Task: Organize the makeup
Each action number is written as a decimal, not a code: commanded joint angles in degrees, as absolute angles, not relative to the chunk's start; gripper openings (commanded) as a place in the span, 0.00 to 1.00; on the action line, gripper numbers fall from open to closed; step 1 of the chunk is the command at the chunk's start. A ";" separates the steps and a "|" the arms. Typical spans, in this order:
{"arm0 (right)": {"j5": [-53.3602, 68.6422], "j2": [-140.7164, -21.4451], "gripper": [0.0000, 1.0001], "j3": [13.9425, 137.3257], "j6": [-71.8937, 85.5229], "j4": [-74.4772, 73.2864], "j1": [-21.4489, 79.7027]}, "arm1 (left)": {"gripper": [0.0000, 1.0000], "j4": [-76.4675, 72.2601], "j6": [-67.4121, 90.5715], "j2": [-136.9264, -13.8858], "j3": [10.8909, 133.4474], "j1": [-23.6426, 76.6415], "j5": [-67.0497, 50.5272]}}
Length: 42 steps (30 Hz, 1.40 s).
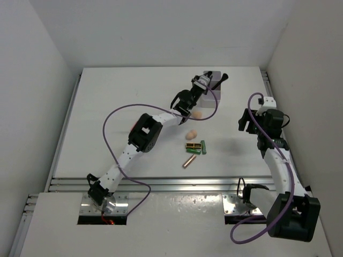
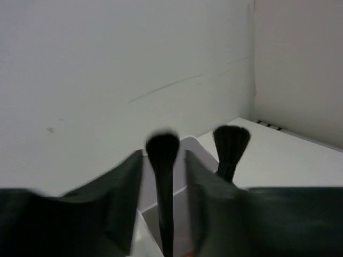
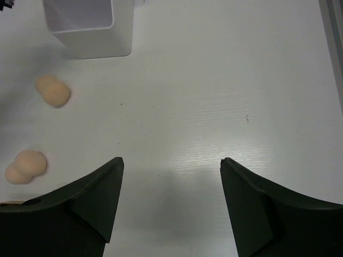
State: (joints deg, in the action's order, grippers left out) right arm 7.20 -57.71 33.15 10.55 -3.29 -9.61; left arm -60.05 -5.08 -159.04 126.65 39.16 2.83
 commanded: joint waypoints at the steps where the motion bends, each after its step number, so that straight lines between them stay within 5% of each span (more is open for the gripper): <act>1: 8.17 -58.01 0.75 34.10 9.41 -2.55 -9.93 | 0.49 -59.77 -3.87 -156.37 126.04 39.03 0.10; 3: 8.52 -58.18 0.78 34.54 8.88 -2.37 -9.93 | 0.72 -59.24 -4.91 -153.91 123.77 39.02 -2.36; 6: 8.17 -58.71 0.79 35.33 8.44 -2.46 -9.93 | 0.80 -59.24 -6.06 -149.96 120.42 39.02 -5.71; 12: 9.49 -59.23 0.79 35.77 7.04 -1.32 -8.35 | 0.83 -46.35 -7.92 -134.14 115.31 35.60 -13.18; 19: 10.81 -64.42 0.79 37.35 5.71 2.01 -0.62 | 0.85 -8.83 -6.86 -114.63 111.11 27.78 -13.80; 29: 15.12 -75.85 0.78 42.19 8.70 8.69 10.36 | 0.29 22.04 -8.43 -94.22 79.65 13.63 -12.48; 42: 14.33 -74.62 0.78 40.52 4.05 4.93 10.98 | 0.40 25.40 -13.64 -99.48 69.87 18.27 -13.10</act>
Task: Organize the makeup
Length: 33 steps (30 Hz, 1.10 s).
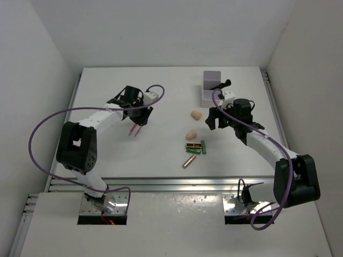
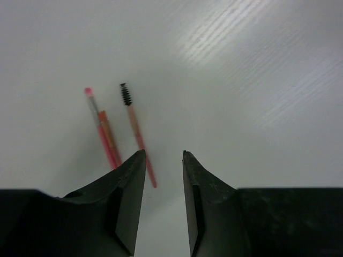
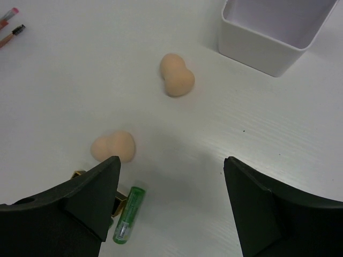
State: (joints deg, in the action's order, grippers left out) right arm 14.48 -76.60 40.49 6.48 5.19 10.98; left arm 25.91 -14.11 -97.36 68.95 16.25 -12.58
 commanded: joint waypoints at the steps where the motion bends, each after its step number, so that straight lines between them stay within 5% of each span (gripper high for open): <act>1: 14.15 -74.10 0.78 40.43 4.04 4.75 10.20 | 0.38 25.40 -12.75 -100.97 71.09 18.28 -11.44; 6: 14.76 -72.86 0.78 39.55 2.73 3.96 8.88 | 0.32 25.40 -7.83 -108.71 76.19 18.28 -7.30; 33: 18.01 -74.27 0.79 40.69 2.99 4.04 6.77 | 0.33 24.79 -8.79 -112.93 78.57 17.05 -3.43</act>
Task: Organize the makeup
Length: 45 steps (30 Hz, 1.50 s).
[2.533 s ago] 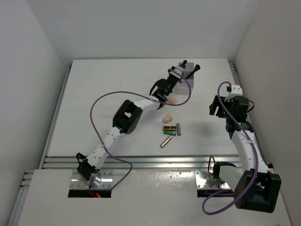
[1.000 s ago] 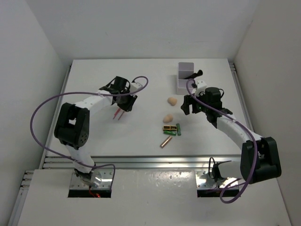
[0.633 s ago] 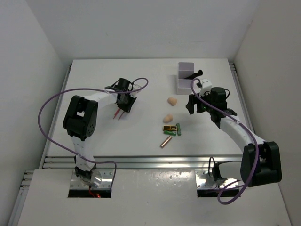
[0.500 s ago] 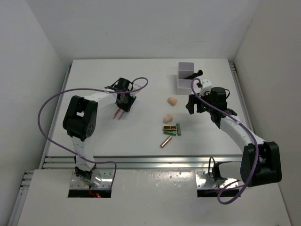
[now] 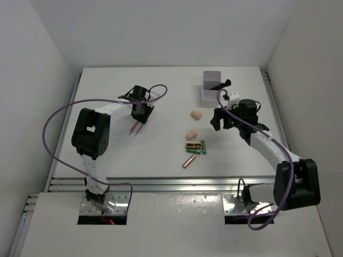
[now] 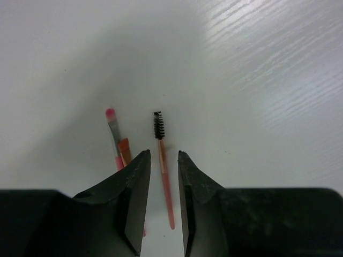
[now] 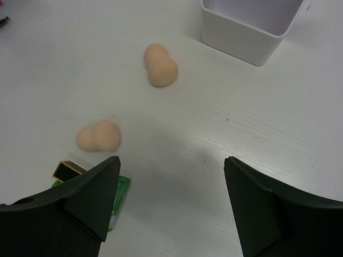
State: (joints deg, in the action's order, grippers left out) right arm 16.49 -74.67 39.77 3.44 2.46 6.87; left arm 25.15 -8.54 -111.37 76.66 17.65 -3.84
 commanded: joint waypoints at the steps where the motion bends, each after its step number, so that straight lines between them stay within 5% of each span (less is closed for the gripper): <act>1: 17.84 -74.35 0.79 40.69 3.08 3.87 6.85 | 0.33 24.79 -8.79 -112.94 78.57 17.05 -3.43; 34: 17.23 -68.56 0.82 37.27 -1.58 3.69 6.59 | 0.28 37.61 -8.79 -119.62 79.72 15.82 -6.50; 42: 16.44 -67.50 0.82 35.95 -1.93 4.83 6.24 | 0.00 38.23 -8.79 -122.16 80.77 16.87 -5.98; 45: 16.35 -66.71 0.82 35.60 -2.37 4.92 5.80 | 0.00 38.23 -8.17 -122.17 82.09 17.40 -5.98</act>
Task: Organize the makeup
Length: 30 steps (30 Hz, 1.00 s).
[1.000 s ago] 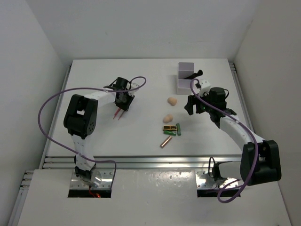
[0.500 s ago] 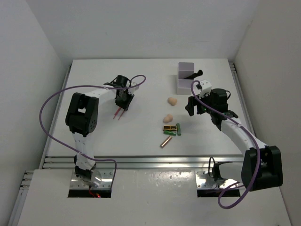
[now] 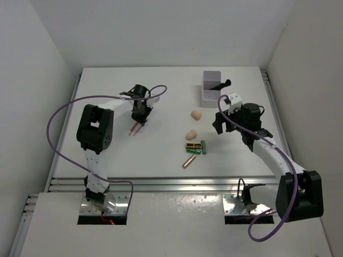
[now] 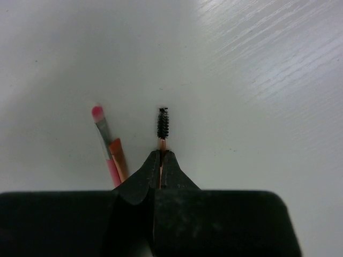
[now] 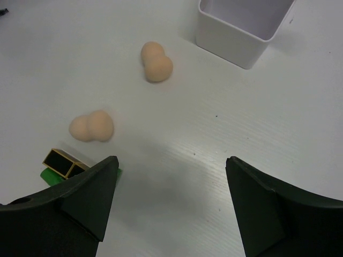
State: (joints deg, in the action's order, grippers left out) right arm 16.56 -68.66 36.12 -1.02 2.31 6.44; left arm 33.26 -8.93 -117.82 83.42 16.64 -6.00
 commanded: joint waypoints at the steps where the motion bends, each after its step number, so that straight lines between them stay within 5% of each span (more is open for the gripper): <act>1: 16.26 -66.45 0.82 35.51 -2.29 4.92 5.54 | 0.00 38.23 -8.17 -122.17 82.96 18.01 -6.67; 19: 15.12 -61.97 0.82 30.41 3.15 8.88 1.85 | 0.00 32.62 -1.93 -121.55 114.24 21.36 -14.85; 30: 9.76 -56.52 0.79 25.14 13.27 8.62 -6.76 | 0.00 -27.19 -2.99 -130.06 118.64 31.99 -14.24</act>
